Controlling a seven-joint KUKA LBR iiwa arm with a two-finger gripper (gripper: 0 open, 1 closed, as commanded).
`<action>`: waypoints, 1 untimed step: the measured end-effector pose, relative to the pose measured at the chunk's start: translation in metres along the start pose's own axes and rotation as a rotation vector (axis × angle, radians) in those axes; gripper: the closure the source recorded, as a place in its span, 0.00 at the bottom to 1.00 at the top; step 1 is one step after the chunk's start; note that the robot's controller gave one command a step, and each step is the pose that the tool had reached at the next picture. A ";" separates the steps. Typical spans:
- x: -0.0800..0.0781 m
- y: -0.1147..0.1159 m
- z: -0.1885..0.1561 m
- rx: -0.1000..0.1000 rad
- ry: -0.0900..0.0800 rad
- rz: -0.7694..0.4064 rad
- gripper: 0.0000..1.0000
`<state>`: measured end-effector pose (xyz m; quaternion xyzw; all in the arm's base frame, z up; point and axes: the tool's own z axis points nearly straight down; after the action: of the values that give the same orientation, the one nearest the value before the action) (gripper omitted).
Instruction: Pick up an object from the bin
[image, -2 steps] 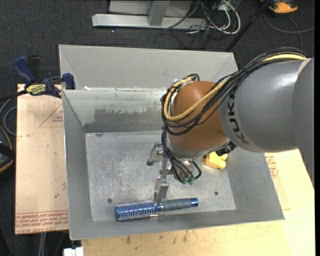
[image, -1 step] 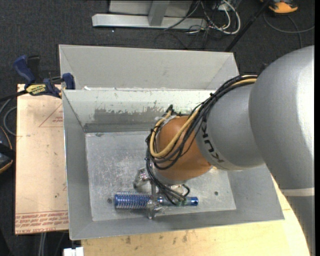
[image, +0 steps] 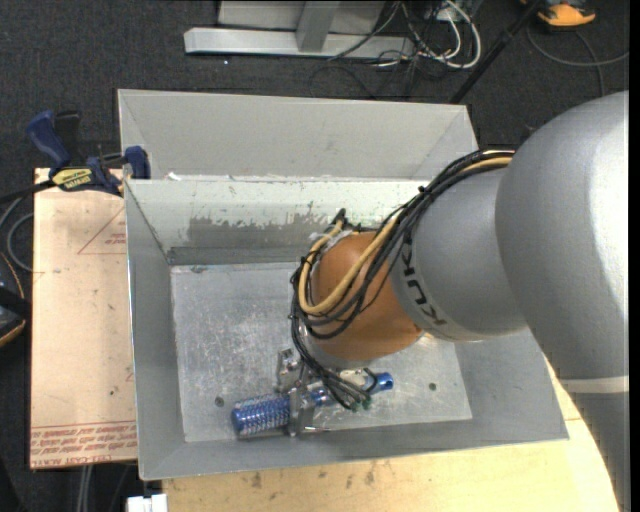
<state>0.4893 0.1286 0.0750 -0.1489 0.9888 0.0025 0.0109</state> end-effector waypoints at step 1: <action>-0.033 0.039 -0.114 -0.001 0.011 -0.027 1.00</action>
Offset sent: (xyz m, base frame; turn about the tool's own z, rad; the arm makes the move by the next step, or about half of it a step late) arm 0.0153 0.0430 0.1112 -0.0239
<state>0.5066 0.1743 0.1902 -0.1623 0.9867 0.0018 0.0053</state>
